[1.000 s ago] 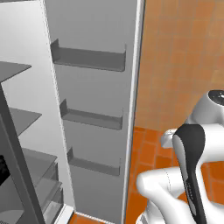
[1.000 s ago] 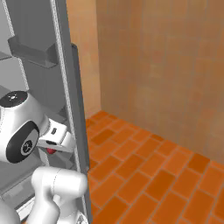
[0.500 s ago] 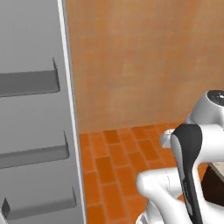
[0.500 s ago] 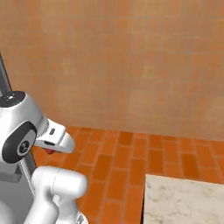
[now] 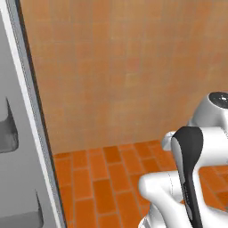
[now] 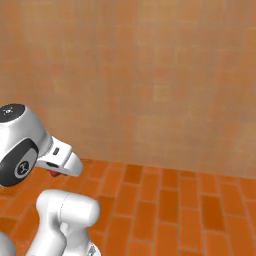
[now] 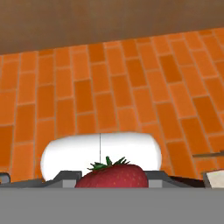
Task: Take the strawberry from the fridge and place it on top of the pancake, located on the dining counter.
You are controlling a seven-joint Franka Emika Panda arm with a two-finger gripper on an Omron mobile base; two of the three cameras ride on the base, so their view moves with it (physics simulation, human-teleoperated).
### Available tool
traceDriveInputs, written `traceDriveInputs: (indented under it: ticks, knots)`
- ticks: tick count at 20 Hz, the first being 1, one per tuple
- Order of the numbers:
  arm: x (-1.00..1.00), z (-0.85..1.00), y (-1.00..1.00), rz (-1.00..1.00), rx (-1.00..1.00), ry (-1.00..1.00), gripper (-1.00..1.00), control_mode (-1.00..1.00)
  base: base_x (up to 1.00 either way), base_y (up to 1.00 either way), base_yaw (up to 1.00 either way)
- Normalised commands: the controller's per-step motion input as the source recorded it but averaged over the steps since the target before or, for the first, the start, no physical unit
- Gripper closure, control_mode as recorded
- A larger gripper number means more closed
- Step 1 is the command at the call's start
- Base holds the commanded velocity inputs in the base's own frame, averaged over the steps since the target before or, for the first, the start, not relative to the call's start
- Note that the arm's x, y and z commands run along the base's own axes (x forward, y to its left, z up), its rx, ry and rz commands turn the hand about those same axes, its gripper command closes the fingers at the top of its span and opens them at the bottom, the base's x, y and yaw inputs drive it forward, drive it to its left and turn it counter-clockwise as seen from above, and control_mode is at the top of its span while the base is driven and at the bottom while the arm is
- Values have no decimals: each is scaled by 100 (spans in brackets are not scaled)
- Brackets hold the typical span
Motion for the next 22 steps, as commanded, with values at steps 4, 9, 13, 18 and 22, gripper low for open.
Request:
traceDriveInputs:
  ticks: [4, 9, 13, 18, 22]
  knots:
    - [0, 0, 0, 0, 0, 0, 100, 100, 100, -35, 0]
    - [0, 0, 0, 0, 0, 0, 100, 100, 100, -30, 0]
    - [0, 0, 0, 0, 0, 0, 100, 100, 100, -27, -21]
    - [0, 0, 0, 0, 0, 0, 100, 100, 78, -25, -60]
    - [0, 0, 0, 0, 0, 0, 100, 100, 62, -40, -63]
